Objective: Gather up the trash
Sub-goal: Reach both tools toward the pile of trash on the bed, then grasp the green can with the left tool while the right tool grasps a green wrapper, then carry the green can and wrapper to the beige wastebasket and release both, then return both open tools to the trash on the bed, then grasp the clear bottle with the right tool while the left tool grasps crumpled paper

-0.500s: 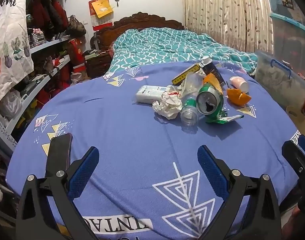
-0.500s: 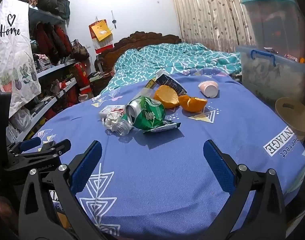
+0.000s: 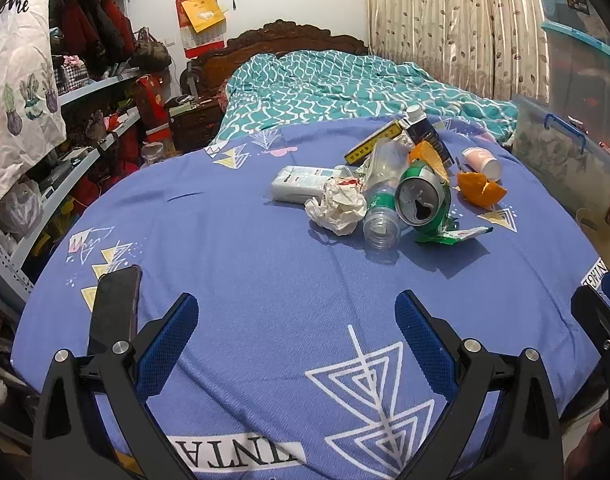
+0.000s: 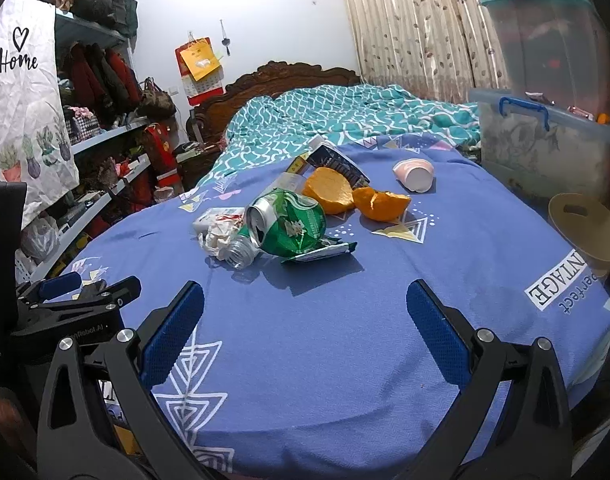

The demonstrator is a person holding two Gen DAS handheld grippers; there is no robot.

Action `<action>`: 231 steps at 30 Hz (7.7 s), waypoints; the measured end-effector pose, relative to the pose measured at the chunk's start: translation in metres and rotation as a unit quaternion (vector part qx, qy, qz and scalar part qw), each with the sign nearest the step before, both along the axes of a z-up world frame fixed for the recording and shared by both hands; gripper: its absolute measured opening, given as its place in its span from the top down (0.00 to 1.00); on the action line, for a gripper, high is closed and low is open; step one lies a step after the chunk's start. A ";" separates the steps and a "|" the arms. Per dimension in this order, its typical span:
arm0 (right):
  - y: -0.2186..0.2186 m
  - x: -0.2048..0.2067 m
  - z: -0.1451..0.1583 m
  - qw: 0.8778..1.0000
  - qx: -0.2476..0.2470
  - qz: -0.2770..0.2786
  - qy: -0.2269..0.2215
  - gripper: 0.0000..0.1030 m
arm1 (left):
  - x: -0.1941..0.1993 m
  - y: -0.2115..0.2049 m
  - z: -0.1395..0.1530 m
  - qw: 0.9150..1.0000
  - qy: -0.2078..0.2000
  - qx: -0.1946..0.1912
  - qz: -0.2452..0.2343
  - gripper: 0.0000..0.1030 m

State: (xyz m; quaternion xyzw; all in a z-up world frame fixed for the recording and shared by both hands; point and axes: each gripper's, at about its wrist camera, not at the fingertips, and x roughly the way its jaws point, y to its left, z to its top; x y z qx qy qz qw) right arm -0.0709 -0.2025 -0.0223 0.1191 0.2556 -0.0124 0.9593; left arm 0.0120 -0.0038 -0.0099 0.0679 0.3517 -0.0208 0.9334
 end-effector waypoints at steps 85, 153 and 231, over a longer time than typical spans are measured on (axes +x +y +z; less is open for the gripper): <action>-0.478 0.049 -0.082 0.914 0.311 -0.258 0.030 0.88 | 0.104 -0.559 -0.015 0.872 0.100 -0.033 -0.478 0.73; -0.300 0.118 -0.048 0.958 0.216 -0.167 0.086 0.35 | 0.156 0.024 -0.018 0.979 0.090 -0.170 -0.070 0.38; 0.023 0.244 -0.043 0.982 0.073 0.062 0.161 0.12 | 0.136 0.070 -0.053 0.997 0.062 -0.050 0.020 0.25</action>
